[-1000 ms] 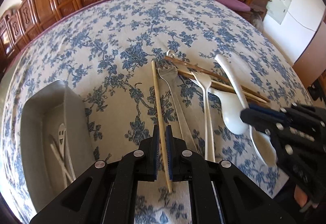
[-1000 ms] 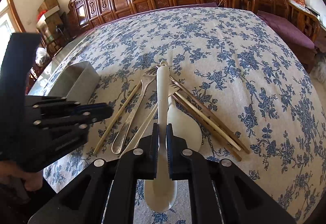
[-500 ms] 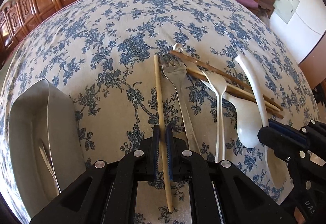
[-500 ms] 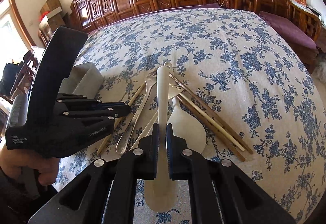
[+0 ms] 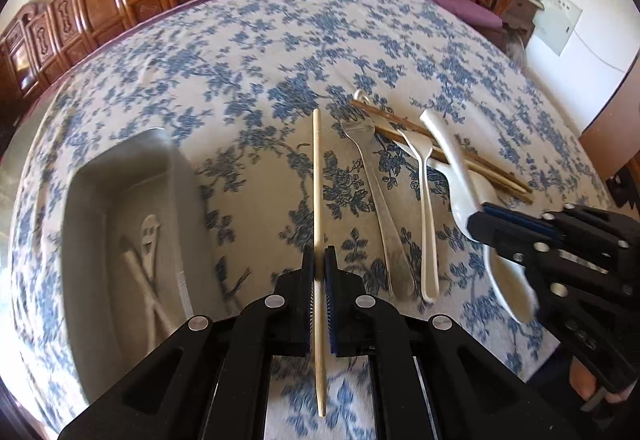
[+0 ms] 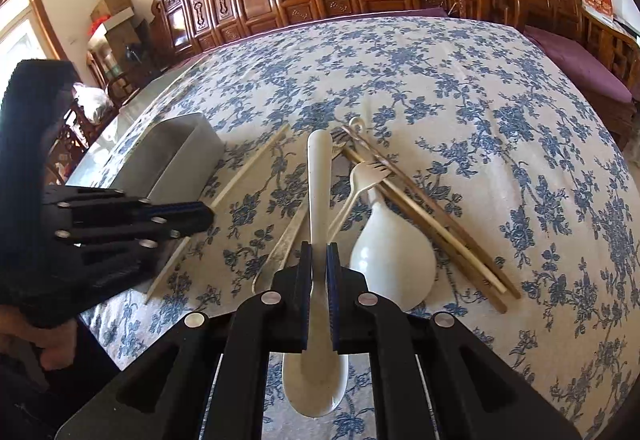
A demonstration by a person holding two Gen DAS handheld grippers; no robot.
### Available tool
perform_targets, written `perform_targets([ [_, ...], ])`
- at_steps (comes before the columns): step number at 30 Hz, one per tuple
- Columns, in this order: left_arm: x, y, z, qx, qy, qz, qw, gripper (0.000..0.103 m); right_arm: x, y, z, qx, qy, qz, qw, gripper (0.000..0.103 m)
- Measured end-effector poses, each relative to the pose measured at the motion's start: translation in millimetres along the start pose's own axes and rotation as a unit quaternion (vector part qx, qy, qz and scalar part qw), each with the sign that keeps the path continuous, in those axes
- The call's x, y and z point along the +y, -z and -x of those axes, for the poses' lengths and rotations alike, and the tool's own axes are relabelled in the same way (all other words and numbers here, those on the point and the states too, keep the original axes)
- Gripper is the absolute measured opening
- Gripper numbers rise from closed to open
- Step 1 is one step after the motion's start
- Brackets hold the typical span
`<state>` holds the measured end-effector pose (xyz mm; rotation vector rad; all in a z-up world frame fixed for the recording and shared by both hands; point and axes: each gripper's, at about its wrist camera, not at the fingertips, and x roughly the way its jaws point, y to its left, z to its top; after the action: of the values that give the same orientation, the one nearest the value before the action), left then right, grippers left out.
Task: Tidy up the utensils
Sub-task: 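Place the chopstick in the tray and open the left tool while the right tool carries the white spoon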
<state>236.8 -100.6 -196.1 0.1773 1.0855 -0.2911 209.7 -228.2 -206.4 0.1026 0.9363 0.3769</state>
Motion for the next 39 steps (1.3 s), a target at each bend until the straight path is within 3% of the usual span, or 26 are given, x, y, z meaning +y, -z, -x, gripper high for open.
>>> perform_targets([
  [9,25,15,51,-0.038,-0.013,0.012,0.9991,0.004,19,2,7,-0.007,0.002,0.022,1.0,0.009],
  [22,77,27,84,-0.063,-0.032,0.052,0.9962,0.004,61,-10,38,-0.03,-0.01,0.045,0.998,0.009],
  [31,110,28,76,-0.049,-0.027,0.076,0.9956,0.004,100,-23,47,-0.026,-0.026,0.067,0.997,0.009],
  [39,132,27,47,-0.011,-0.018,0.087,0.996,0.004,125,-40,43,-0.004,-0.041,0.081,0.996,0.009],
])
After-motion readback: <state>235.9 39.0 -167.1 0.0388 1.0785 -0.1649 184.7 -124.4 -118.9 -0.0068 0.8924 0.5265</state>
